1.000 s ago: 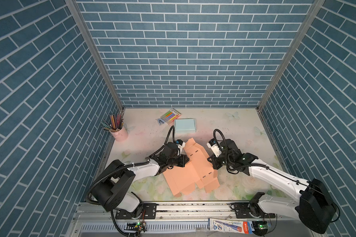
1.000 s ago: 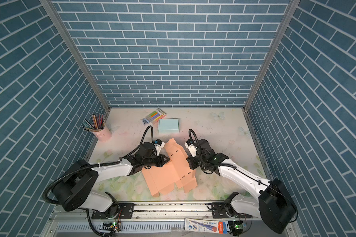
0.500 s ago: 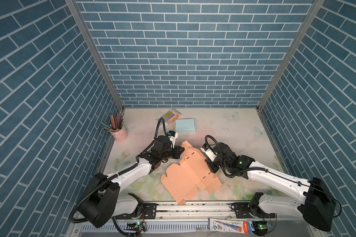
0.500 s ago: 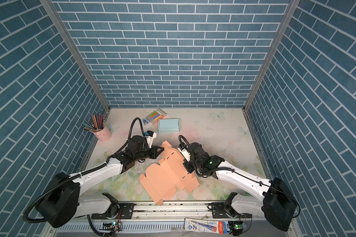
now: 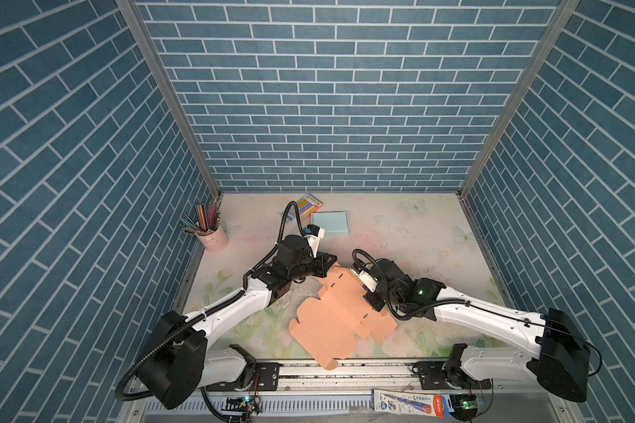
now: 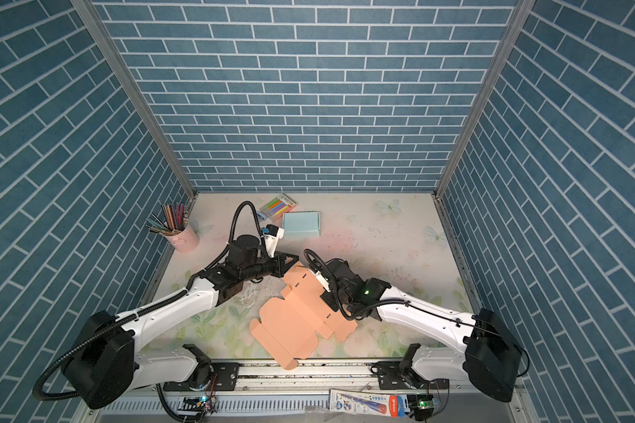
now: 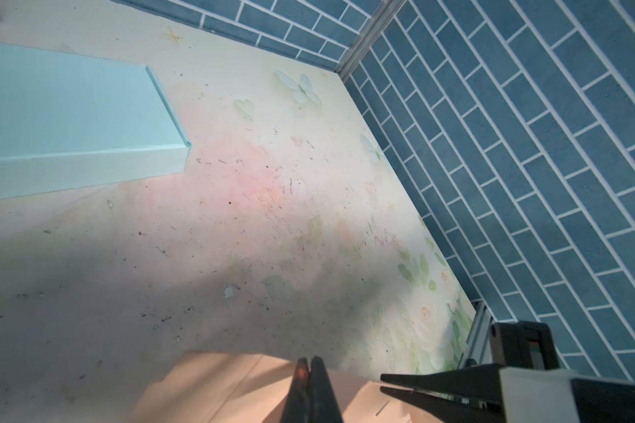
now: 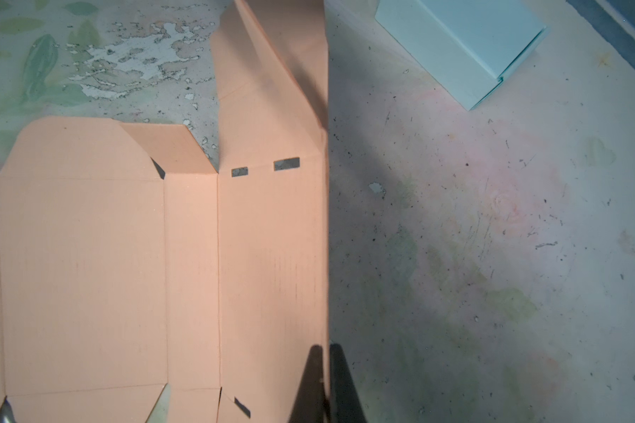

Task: Fold the paper box

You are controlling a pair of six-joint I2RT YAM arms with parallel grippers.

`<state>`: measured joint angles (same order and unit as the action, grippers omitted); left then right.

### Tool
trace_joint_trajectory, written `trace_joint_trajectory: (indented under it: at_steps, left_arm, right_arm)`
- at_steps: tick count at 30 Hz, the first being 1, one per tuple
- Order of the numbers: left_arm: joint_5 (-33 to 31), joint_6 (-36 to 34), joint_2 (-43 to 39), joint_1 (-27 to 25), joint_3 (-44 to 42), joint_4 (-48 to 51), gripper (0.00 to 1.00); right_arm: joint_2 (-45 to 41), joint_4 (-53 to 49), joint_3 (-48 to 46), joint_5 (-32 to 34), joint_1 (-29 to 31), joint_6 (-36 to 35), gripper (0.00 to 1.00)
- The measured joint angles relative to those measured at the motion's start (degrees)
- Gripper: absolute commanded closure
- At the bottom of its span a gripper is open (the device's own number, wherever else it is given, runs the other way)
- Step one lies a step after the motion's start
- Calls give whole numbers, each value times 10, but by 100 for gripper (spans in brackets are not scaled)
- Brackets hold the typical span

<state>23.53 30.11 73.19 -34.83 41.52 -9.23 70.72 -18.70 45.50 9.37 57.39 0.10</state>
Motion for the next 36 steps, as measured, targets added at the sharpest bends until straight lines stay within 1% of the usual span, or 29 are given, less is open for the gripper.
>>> trace_joint_trajectory:
  at_steps: [11, 15, 18, 20, 25, 29, 32, 36]
  left_arm:
    - [-12, 19, 4, -35, -32, -10, 97]
    - [-14, 31, 3, -41, -47, -26, 97]
    - [-12, 38, -9, -31, -62, -28, 97]
    - [-4, 39, -24, -8, -73, -30, 97]
    - [19, 37, -73, 82, -97, -31, 96]
    - [38, 38, -89, 134, -119, -44, 97]
    - [49, 40, -74, 169, -137, -65, 97]
    - [62, 40, 4, 202, -137, -94, 97]
  right_arm:
    - [3, -2, 5, 41, 13, -7, 100]
    - [11, -3, 17, 86, 34, -19, 100]
    - [21, -4, 27, 128, 57, -31, 100]
    - [28, -4, 29, 153, 73, -40, 100]
    - [51, -8, 33, 212, 105, -66, 100]
    - [88, -17, 50, 255, 118, -81, 100]
    - [113, -19, 55, 288, 127, -96, 100]
    - [127, -18, 55, 315, 140, -120, 100]
